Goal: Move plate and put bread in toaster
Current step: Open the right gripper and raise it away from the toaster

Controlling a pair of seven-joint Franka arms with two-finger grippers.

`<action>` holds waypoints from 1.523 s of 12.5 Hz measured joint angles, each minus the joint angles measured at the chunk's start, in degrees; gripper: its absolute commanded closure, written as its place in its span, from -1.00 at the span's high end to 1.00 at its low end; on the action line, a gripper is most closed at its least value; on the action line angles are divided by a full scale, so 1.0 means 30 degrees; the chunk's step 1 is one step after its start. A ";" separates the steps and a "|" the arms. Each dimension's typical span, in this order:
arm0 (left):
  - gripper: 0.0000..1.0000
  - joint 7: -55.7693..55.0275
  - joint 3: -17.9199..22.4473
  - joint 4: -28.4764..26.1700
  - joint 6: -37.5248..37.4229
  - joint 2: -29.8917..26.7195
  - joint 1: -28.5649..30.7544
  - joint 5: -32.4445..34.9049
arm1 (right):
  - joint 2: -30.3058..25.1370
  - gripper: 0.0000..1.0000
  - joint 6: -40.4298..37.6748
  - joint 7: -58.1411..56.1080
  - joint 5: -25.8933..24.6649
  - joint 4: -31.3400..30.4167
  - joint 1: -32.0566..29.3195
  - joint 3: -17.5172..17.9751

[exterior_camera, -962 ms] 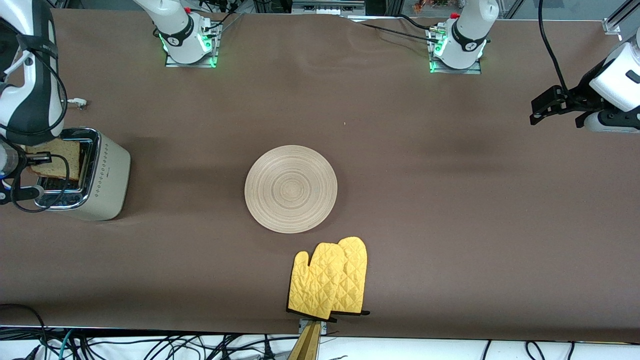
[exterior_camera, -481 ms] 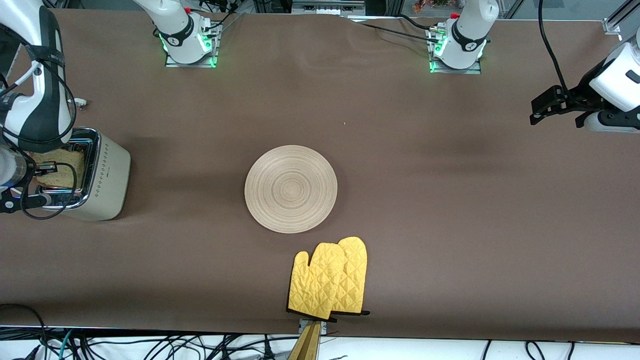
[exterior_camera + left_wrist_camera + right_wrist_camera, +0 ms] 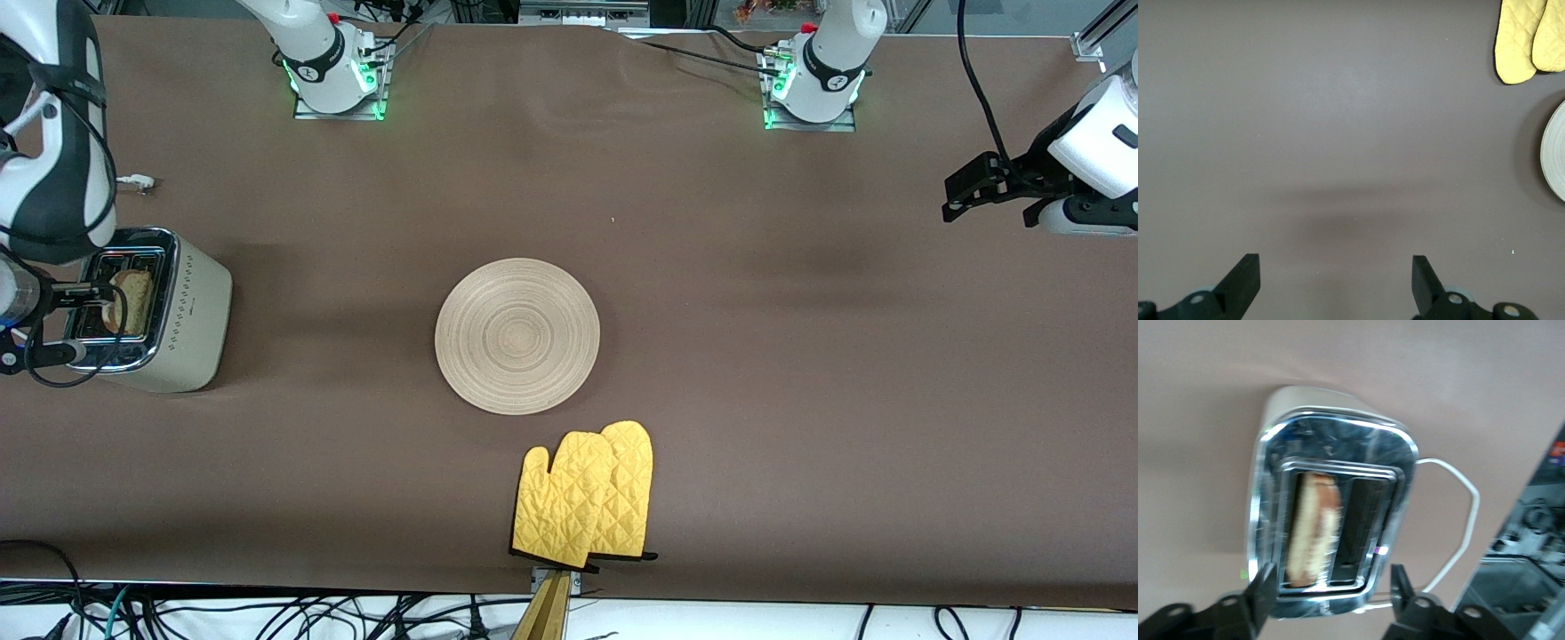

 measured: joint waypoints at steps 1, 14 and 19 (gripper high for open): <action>1.00 0.0000 0.0000 0.0000 -0.0018 0.0002 0.0021 0.0000 | -0.0358 1.00 -0.0526 -0.0002 0.1051 0.0045 0.0016 0.0003; 1.00 0.0000 0.0021 0.0003 -0.0259 0.0022 0.0119 0.0000 | -0.2324 1.00 -0.4088 -0.2102 0.5992 0.3059 0.0185 0.0187; 1.00 0.0000 0.0021 0.0010 -0.0274 0.0027 0.0119 0.0000 | -0.5420 1.00 -0.0092 0.0153 0.4442 -0.1835 0.0164 0.1142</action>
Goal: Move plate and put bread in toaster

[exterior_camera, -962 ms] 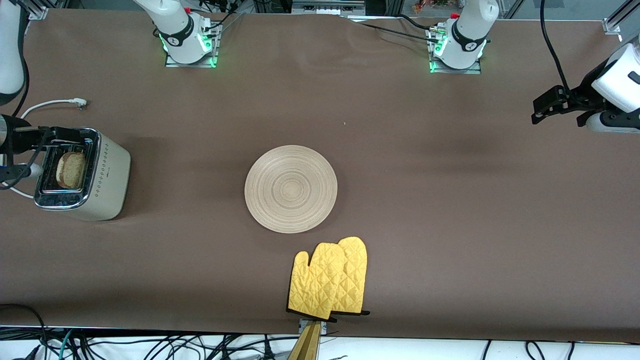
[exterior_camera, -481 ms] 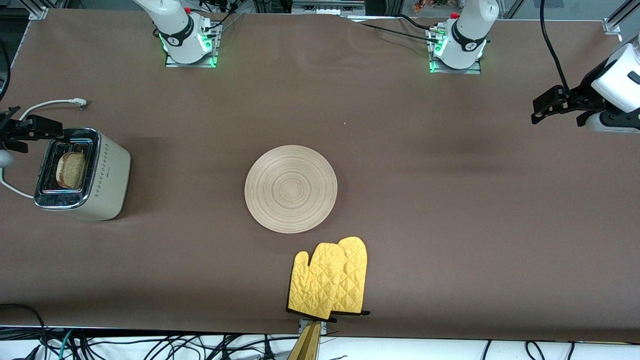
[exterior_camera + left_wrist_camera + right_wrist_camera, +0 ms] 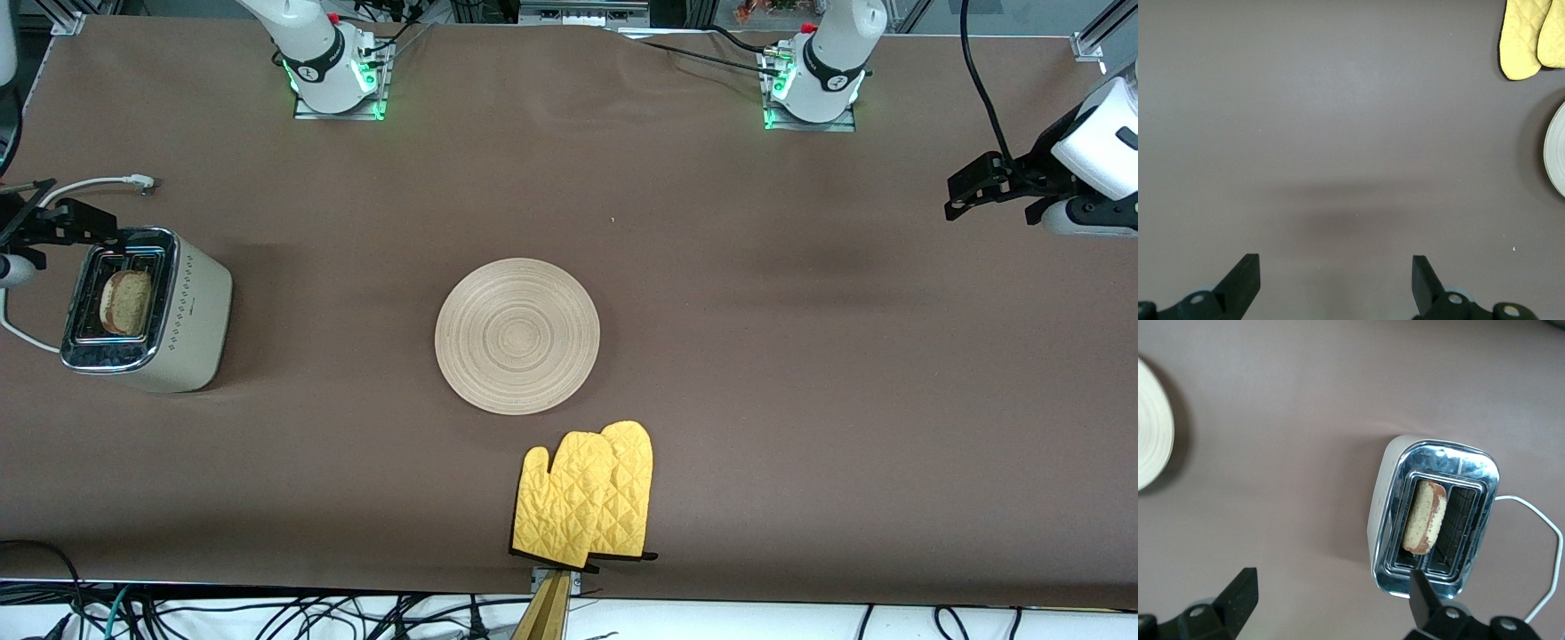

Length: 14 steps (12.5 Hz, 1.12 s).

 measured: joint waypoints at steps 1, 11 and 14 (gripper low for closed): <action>1.00 0.0000 0.0001 0.0002 -0.0002 0.0002 0.0001 0.0000 | -0.0956 1.00 0.0938 0.0352 -0.0082 -0.1431 -0.0098 0.0209; 1.00 0.0000 0.0000 0.0005 -0.0006 0.0002 0.0001 0.0000 | -0.2143 1.00 0.1176 0.0744 -0.0133 -0.3045 -0.1251 0.1685; 1.00 0.0000 0.0001 0.0005 -0.0006 0.0002 0.0001 0.0000 | -0.2129 1.00 0.1130 0.0750 -0.0133 -0.2974 -0.1252 0.1685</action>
